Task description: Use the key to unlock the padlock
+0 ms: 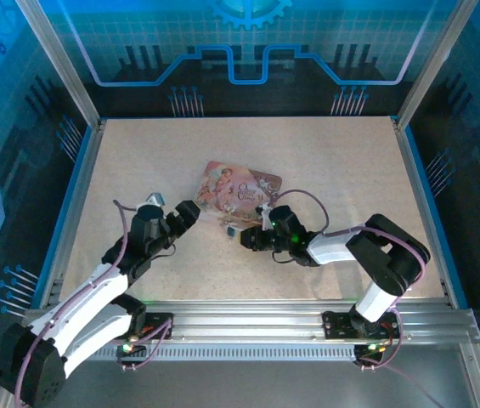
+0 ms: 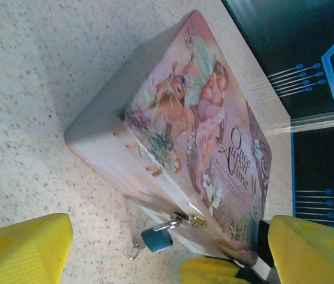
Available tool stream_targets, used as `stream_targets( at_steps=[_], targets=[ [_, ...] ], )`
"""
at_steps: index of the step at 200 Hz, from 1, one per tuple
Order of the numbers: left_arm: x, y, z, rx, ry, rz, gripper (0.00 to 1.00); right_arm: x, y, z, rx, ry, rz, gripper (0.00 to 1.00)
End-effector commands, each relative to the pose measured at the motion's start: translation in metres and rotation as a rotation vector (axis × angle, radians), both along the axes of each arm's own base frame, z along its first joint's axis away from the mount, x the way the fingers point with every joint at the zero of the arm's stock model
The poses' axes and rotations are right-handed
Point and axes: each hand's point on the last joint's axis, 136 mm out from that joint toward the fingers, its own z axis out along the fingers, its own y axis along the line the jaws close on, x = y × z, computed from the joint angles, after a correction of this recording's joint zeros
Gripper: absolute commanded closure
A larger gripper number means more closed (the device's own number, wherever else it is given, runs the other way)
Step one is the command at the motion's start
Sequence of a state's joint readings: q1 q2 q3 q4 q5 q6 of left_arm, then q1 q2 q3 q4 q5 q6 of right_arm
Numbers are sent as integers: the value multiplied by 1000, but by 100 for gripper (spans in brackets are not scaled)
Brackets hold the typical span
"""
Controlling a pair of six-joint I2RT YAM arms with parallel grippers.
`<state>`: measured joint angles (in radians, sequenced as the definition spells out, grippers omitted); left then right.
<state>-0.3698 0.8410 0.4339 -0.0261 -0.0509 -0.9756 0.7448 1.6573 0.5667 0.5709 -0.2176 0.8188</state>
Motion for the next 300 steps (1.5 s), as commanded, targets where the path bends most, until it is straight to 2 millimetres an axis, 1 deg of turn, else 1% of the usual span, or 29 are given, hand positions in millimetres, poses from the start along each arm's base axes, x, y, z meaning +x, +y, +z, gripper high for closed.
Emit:
stream_targets(
  at_steps=[1,18,39,55,86,108,119,135,149,178,200,227,252,278,300],
  targets=[
    [7,-2,10,-8,3,-66,10,3,-7,8,-15,-27,-7,70],
    [19,1,12,-21,7,-82,7,4,-11,10,-12,-32,-15,66],
    [36,4,17,-13,12,-120,7,6,-13,13,1,-36,-17,64],
    [49,2,16,9,21,-167,8,7,-14,14,9,-39,-15,63],
    [73,1,6,59,72,-213,9,9,-17,15,9,-45,-15,59],
    [89,-1,1,85,86,-240,10,13,-20,19,12,-63,-13,55],
    [95,-4,-4,89,100,-257,13,15,-21,19,11,-69,-13,54],
    [102,-6,-12,93,131,-271,22,18,-23,20,12,-77,-16,54],
    [105,-7,-19,96,155,-274,26,20,-25,20,15,-83,-17,54],
    [104,-7,-31,99,186,-274,32,23,-27,23,19,-97,-11,54],
    [98,-8,-38,96,203,-277,36,28,-29,26,24,-113,-10,53],
    [85,-7,-48,102,228,-270,40,35,-30,32,32,-141,-1,50],
    [71,-8,-54,111,239,-263,45,42,-31,35,42,-150,13,49],
    [56,-10,-57,140,246,-263,46,49,-29,38,53,-161,25,49],
    [47,-11,-56,128,237,-248,46,57,-32,37,54,-170,9,49]
  ],
)
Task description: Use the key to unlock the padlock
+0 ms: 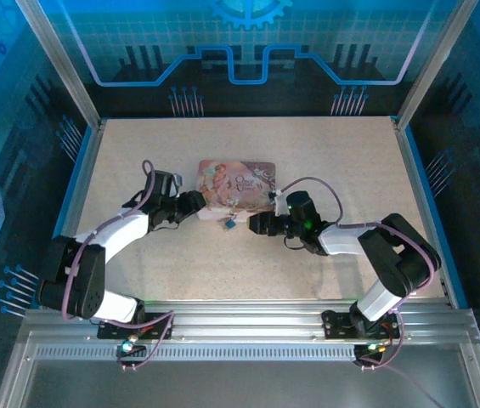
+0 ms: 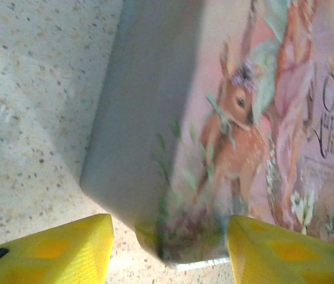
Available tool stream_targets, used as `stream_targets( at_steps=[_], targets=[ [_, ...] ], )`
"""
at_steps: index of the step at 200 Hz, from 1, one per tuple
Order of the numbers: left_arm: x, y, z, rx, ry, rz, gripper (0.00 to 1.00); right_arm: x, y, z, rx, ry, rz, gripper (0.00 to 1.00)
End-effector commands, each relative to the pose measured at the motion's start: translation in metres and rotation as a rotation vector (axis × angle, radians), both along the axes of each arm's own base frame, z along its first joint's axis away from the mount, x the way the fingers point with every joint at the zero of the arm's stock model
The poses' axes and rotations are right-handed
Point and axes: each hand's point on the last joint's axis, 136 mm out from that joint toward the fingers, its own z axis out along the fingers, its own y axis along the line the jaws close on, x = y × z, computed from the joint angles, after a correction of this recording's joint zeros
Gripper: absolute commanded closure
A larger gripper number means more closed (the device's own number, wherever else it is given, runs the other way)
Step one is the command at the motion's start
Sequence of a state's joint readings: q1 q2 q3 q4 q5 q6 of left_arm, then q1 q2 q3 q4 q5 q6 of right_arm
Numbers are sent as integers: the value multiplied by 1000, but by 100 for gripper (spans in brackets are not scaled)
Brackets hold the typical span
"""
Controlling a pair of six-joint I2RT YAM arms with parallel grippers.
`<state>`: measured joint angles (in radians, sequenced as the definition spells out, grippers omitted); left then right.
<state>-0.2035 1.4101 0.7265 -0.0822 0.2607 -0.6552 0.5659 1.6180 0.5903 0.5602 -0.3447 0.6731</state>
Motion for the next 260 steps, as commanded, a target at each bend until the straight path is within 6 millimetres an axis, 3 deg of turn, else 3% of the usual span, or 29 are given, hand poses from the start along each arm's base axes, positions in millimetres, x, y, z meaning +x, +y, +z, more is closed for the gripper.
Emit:
stream_targets(
  at_steps=[1,64,115,159,191,260],
  targets=[
    [-11,3,2,7,-6,27,46,16,1,11,24,-60,7,49],
    [-28,-3,5,-2,-15,36,46,36,4,19,42,-115,27,49],
    [-29,1,14,2,-43,57,45,53,7,21,50,-141,55,48],
    [-27,4,23,9,-72,72,41,43,9,23,69,-165,94,49],
    [-22,12,25,37,-93,107,32,29,13,19,77,-156,110,48],
    [9,17,30,12,-103,133,27,23,33,2,100,-129,91,47]
  ],
)
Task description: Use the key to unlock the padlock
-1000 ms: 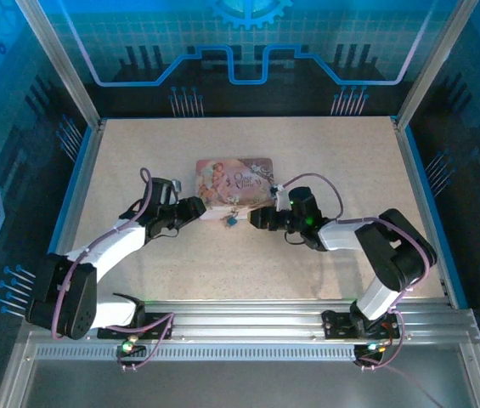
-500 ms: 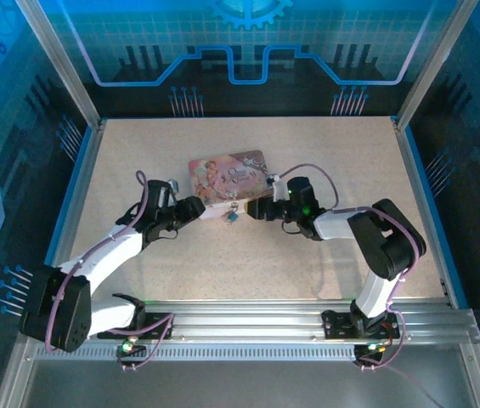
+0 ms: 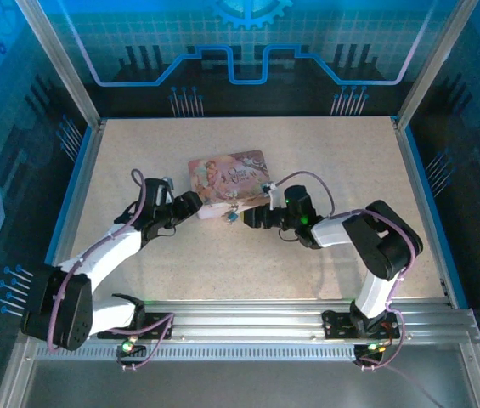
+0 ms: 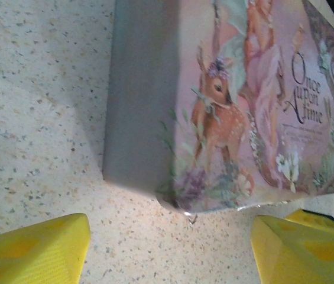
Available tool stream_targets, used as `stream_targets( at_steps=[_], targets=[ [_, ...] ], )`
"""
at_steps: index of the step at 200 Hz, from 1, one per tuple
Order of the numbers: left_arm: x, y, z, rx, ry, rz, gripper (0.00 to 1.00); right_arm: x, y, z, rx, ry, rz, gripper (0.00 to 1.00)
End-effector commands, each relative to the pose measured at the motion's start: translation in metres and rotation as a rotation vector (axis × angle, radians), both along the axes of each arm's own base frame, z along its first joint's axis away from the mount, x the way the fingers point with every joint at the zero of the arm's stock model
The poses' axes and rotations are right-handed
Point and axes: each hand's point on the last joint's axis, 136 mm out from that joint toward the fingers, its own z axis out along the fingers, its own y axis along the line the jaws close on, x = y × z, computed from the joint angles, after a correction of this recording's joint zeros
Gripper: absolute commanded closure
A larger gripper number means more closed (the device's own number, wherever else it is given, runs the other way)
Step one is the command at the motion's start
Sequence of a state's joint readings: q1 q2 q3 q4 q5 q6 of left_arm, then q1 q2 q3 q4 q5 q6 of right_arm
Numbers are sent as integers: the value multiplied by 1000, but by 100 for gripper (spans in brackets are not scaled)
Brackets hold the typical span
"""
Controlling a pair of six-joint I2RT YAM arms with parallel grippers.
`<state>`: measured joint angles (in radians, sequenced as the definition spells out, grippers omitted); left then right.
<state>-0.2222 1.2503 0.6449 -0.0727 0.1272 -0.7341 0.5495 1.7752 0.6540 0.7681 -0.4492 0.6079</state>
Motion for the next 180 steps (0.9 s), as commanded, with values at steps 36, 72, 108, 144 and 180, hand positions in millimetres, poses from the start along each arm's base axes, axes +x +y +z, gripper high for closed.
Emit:
stream_targets(
  at_steps=[36,72,108,144,180],
  targets=[
    [33,-3,8,-10,-28,-1,28,8,17,-13,8,2,-42,47],
    [42,-3,1,6,-25,6,29,13,25,-20,-2,-4,-48,48],
    [47,-4,-6,16,-11,-6,31,18,29,-26,-1,2,-62,50],
    [47,-5,-14,16,4,-12,33,24,33,-26,10,-16,-70,52],
    [46,-7,-22,3,21,-17,33,27,37,-26,37,-35,-66,53]
  ],
)
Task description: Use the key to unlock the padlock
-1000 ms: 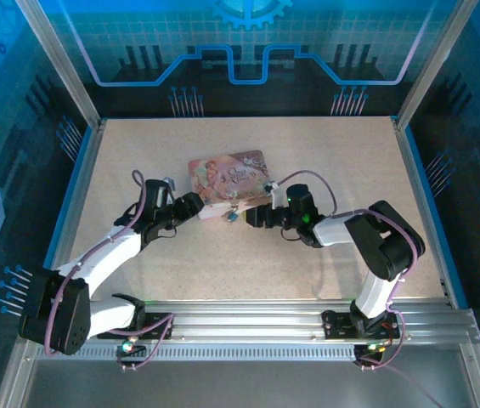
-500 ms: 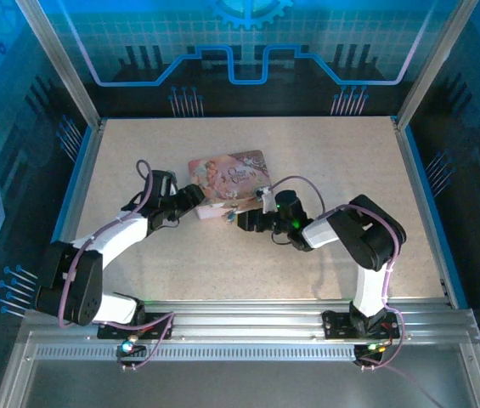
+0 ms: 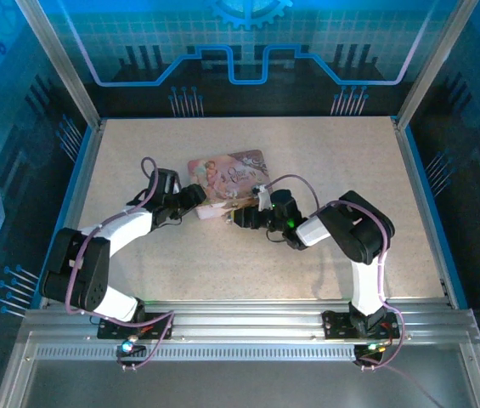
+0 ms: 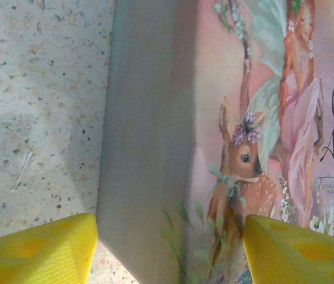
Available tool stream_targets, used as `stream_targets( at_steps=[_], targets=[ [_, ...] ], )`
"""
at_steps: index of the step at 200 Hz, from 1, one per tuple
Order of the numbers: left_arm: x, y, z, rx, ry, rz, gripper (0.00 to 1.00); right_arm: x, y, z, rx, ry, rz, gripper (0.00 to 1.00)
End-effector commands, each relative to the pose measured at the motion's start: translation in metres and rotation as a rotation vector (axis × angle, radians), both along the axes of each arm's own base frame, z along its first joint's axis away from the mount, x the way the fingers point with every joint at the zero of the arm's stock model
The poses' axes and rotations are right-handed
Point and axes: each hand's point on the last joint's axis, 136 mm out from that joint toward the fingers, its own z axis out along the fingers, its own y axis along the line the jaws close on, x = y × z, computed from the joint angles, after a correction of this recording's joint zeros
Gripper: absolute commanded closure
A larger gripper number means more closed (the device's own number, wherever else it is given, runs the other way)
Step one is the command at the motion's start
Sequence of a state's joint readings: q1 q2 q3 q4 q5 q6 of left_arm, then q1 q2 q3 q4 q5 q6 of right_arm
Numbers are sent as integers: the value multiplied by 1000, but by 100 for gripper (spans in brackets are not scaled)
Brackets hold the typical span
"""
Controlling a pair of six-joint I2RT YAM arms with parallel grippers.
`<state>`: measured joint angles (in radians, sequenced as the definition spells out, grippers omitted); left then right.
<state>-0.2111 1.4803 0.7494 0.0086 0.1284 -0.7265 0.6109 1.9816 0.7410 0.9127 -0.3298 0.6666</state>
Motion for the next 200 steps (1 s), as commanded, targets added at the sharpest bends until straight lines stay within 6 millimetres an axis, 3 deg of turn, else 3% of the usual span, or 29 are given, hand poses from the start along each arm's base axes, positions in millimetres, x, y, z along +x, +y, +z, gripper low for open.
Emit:
stream_targets(
  at_steps=[1,118,200],
  targets=[
    [6,-3,2,-11,-18,-22,33,5,10,7,40,-38,2,53],
    [6,-6,-5,-23,-4,-32,37,4,20,13,82,-67,42,61],
    [6,-6,-5,-27,-7,-31,37,4,18,7,55,-44,36,80]
  ],
)
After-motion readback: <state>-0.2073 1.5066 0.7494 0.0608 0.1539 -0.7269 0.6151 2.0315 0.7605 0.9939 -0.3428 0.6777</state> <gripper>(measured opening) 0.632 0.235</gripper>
